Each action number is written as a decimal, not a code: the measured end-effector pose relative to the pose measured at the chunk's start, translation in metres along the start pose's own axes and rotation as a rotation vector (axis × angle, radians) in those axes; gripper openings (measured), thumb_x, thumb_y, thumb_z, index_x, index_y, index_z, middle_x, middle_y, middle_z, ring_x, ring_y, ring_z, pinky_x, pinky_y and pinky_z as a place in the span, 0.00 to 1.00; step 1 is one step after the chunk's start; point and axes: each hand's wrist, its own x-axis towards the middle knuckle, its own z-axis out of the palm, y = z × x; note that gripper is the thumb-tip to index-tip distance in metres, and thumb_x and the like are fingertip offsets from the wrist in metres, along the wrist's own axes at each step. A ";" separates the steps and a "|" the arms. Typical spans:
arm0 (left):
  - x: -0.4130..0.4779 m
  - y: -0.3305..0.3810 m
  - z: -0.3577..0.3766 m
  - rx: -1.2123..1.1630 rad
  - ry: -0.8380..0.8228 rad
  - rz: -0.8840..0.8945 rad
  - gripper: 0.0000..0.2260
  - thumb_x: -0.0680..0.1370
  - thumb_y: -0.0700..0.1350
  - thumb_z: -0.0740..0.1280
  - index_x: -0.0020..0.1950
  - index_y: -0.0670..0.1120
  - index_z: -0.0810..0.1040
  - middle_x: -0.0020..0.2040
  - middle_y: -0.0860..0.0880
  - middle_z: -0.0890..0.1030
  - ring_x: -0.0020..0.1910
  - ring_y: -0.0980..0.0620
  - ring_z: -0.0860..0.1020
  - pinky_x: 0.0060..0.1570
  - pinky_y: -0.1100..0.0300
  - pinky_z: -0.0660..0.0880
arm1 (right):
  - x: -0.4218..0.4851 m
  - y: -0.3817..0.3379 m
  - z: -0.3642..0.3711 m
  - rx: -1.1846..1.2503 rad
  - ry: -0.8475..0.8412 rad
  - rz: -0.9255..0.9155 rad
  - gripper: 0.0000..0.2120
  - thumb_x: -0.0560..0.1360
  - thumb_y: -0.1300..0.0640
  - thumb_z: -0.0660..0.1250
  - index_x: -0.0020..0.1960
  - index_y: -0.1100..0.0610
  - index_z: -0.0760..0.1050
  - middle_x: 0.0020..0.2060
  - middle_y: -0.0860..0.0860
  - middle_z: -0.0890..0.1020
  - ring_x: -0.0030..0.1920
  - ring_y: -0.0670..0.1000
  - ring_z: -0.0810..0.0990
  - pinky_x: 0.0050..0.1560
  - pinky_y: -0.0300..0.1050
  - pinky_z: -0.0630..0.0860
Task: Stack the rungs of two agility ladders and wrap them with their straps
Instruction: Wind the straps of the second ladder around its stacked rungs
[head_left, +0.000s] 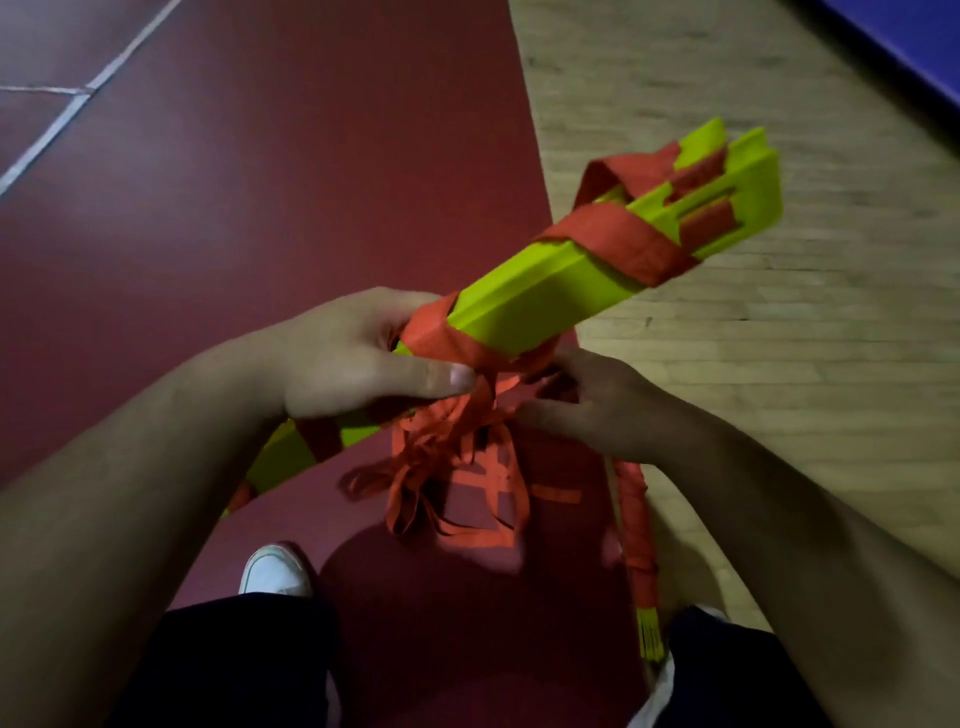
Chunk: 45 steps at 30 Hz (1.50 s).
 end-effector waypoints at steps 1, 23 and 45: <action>-0.002 0.000 0.001 -0.016 -0.012 0.003 0.12 0.73 0.50 0.72 0.53 0.47 0.81 0.41 0.52 0.83 0.39 0.57 0.80 0.40 0.64 0.76 | 0.002 -0.003 0.004 0.039 -0.030 0.001 0.22 0.69 0.43 0.78 0.47 0.18 0.71 0.45 0.30 0.81 0.48 0.29 0.78 0.46 0.27 0.73; -0.017 -0.059 -0.019 -0.211 0.401 -0.310 0.13 0.77 0.50 0.71 0.54 0.43 0.77 0.37 0.47 0.76 0.34 0.49 0.75 0.34 0.57 0.73 | 0.005 -0.023 0.007 0.327 -0.233 0.046 0.15 0.78 0.48 0.63 0.44 0.60 0.78 0.25 0.54 0.79 0.23 0.52 0.75 0.28 0.42 0.73; -0.005 -0.064 0.020 0.110 0.169 -0.298 0.31 0.67 0.62 0.75 0.63 0.50 0.69 0.52 0.49 0.81 0.52 0.50 0.81 0.53 0.49 0.79 | -0.014 -0.051 -0.004 0.531 -0.333 -0.066 0.09 0.81 0.61 0.62 0.56 0.59 0.80 0.32 0.58 0.83 0.32 0.57 0.82 0.36 0.45 0.78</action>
